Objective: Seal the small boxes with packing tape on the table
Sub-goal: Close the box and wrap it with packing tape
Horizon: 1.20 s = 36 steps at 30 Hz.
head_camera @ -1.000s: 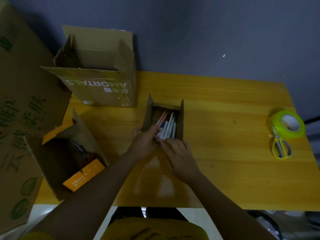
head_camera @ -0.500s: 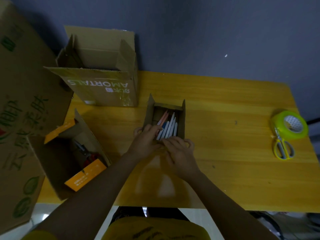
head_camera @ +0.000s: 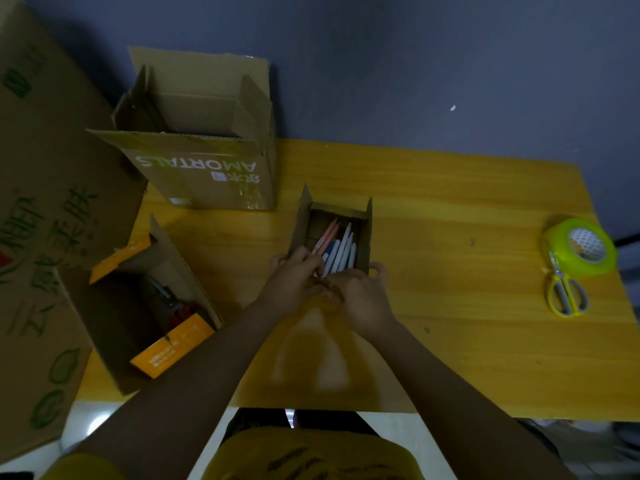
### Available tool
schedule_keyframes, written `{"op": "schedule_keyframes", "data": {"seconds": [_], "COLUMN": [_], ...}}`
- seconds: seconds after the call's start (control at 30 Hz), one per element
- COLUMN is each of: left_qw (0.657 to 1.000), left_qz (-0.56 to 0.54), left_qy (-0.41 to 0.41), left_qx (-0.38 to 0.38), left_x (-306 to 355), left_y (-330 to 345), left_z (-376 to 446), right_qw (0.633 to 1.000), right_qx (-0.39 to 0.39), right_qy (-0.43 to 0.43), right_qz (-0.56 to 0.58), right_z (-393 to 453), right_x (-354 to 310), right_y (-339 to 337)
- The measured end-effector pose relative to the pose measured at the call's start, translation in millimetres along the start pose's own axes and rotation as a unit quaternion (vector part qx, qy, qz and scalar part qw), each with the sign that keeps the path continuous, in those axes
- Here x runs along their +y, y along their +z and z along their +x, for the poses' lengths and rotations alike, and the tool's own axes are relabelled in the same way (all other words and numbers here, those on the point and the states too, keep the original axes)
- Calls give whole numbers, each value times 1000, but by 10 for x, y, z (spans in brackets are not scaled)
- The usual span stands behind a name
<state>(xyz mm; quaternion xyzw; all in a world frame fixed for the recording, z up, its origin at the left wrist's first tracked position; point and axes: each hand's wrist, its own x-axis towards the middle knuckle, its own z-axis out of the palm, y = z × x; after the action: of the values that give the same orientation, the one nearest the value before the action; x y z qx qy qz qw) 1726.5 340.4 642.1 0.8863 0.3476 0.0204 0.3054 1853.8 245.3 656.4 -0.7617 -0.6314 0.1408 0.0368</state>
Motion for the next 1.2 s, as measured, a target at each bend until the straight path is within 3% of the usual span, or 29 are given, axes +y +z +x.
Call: {"op": "schedule_keyframes", "data": {"seconds": [0.33,0.57,0.73,0.8,0.93,1.07,1.2], "left_qw": [1000,994,982,981,975,970,974], "left_qz": [22,108,160,162,153,149,120], "left_qy": [10,13,-9,-6,-5,1,19], "left_qx": [-9,-31,-96,-110,-161,-192,-192], "left_x": [-11,59,172,234,260,285,264], "left_y": [9,-1,-72,-103,-130,-120,-118], "left_z": [4,40,109,179,251,241,223], "right_qw": [985,980,970,972,992,995,994], "right_qx": [-148,-164,-211,-200,-87,-75,-89], "right_qy": [52,55,21,8,12,66,68], "right_qz": [-77,-100,-115,-122,-95,23,11], "right_z": [237,267,313,300,120,46,67], "right_x": [-11,-9,-2,29,177,164,141], "right_y": [-32,-59,-95,-123,-103,-75,-77]}}
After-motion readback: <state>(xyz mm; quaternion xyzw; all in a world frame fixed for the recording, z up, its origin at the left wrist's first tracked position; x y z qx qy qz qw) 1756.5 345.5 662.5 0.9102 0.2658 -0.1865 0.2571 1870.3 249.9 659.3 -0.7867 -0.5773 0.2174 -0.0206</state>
